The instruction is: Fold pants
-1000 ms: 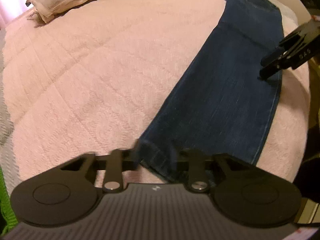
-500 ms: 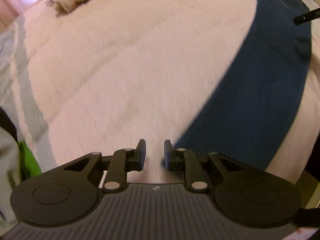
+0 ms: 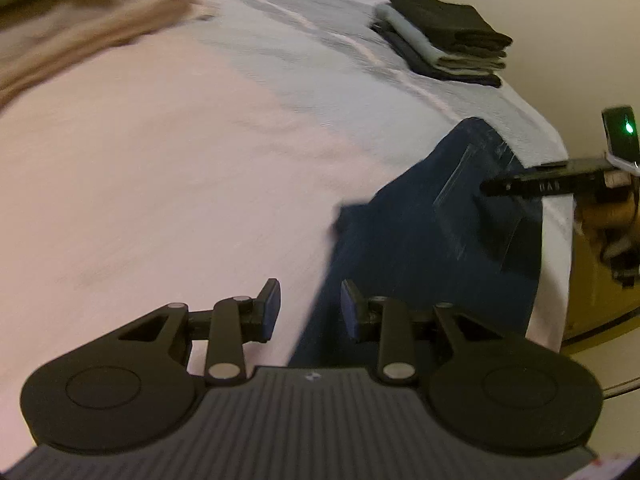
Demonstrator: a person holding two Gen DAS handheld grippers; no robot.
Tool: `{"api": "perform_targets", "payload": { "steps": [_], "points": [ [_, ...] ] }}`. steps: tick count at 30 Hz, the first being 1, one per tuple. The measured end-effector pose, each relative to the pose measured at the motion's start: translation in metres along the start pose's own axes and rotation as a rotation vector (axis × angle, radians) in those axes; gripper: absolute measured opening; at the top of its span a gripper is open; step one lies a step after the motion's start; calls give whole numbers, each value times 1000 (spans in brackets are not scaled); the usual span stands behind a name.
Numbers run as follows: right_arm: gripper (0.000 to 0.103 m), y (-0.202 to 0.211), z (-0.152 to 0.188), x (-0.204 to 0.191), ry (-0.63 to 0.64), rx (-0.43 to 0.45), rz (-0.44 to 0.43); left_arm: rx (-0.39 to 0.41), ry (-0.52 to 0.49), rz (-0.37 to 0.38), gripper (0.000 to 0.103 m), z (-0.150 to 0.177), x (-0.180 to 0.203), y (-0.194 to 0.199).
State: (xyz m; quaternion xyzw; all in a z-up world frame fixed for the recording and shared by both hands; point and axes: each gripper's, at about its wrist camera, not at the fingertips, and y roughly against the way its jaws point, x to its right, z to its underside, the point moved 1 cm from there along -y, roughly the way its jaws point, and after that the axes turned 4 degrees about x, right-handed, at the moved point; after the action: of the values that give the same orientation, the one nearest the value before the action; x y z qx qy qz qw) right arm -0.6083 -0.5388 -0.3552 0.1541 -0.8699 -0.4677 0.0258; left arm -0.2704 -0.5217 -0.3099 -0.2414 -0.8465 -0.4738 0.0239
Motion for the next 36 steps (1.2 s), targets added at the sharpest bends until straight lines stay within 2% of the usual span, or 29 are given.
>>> {"api": "perform_targets", "payload": {
  "steps": [3, 4, 5, 6, 10, 12, 14, 15, 17, 20, 21, 23, 25, 29, 32, 34, 36],
  "points": [
    [52, -8, -4, 38, -38, -3, 42, -73, 4, 41, 27, -19, 12, -53],
    [52, -9, -7, 50, -63, -9, 34, -110, 11, 51, 10, -17, 11, -67],
    [52, -10, -7, 58, -79, -9, 29, -138, -9, 43, 2, -16, 12, -78],
    [52, -12, -8, 67, -88, -9, 28, -142, -32, 21, 3, -14, 9, -82],
    [41, -28, -9, 98, -175, -16, -30, -169, 44, -1, 5, -7, -13, -88],
    [41, -35, -14, 107, -205, -17, -29, -180, 22, -9, 5, -7, -11, -87],
    [41, -30, -18, 111, -235, -15, -36, -183, 18, -19, 10, -11, -11, -79],
    [41, -26, -18, 111, -232, -7, -30, -177, 28, -25, 14, -15, -15, -73],
    [41, -17, -15, 116, -221, 13, 9, -167, 39, -45, 16, -18, -18, -63],
    [41, -16, -6, 140, -293, 18, 48, -146, -10, -75, 12, -24, -10, -43],
    [42, -15, -2, 148, -322, 11, 101, -139, -33, -66, 12, -24, -5, -37],
    [46, -4, 9, 162, -435, 39, 134, -132, -74, -48, 12, -22, 6, -30],
    [47, 19, 19, 150, -439, 94, 178, -133, -108, -21, 13, -10, 15, -23],
    [47, 56, 47, 101, -384, 180, 110, -163, -144, 13, 13, 25, 24, -33],
    [47, 45, 78, 74, -342, 141, 48, -167, -176, 15, 11, 58, 16, -38],
    [47, 40, 97, 65, -332, 134, 79, -142, -167, 33, 11, 75, 4, -29],
    [47, 51, 105, 51, -350, 141, 136, -119, -177, 31, 11, 91, -6, -12]
  ]
}}
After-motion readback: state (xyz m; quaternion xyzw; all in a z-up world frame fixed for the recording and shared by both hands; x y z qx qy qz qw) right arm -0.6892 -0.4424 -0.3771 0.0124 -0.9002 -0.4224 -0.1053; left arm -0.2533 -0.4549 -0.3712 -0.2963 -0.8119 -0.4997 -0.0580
